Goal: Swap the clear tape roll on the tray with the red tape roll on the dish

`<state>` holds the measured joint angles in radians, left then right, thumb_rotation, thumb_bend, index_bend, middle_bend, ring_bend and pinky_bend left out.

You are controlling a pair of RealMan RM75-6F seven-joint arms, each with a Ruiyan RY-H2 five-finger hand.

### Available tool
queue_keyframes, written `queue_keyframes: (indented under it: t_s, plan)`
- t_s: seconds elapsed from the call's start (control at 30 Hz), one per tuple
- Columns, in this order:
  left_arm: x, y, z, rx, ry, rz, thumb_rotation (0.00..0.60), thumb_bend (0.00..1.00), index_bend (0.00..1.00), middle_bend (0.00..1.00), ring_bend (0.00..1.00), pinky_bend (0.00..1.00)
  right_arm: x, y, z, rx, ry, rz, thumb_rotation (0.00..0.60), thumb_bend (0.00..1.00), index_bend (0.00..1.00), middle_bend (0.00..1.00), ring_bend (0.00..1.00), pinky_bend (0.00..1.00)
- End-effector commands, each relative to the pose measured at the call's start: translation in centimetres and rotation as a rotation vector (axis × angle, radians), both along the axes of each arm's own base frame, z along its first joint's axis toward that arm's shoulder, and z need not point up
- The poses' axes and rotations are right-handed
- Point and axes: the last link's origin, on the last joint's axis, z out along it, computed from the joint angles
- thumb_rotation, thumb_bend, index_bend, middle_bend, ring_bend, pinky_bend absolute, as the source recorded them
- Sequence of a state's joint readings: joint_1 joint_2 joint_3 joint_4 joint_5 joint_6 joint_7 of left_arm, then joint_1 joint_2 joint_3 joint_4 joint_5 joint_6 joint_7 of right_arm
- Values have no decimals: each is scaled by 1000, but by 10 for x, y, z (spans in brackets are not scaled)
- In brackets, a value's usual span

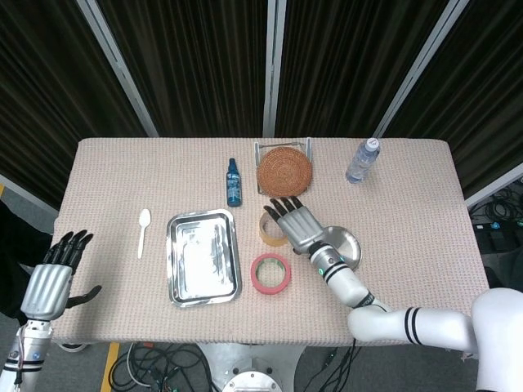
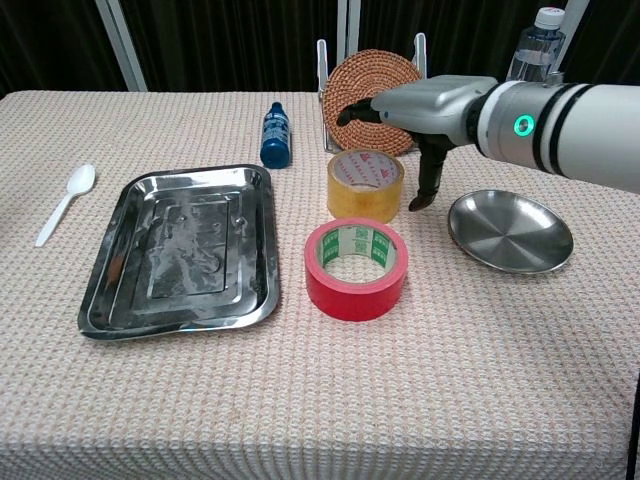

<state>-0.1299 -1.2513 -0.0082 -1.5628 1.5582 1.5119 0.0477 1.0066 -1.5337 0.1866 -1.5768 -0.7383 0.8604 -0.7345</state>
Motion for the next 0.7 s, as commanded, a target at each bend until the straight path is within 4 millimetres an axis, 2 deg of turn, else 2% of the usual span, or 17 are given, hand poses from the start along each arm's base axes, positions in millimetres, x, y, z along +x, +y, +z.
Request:
queue_keyframes:
  t_s: [0.03,0.23,0.37,0.53,0.7]
  plan:
    - [1,1,2,4,2,-6,600,110,73,60,12,164,11,-6,-13,25,20,7,600,42,0,4,0,58]
    - [-2,1,3,3,0,2,600,110,72,60,12,164,16,-10,-24,37,33,-3,600,53,0,19,0,58]
    - [-4,1,5,9,-1,9,600,110,73,60,12,164,12,-11,-29,53,60,-33,600,98,0,121,5,57]
    - [-5,1,10,18,7,12,600,110,72,60,12,164,12,-13,-30,34,73,-42,600,158,0,214,99,89]
    - [-5,1,9,11,5,18,600,110,73,60,12,164,13,-12,-27,11,55,-32,600,183,0,254,186,114]
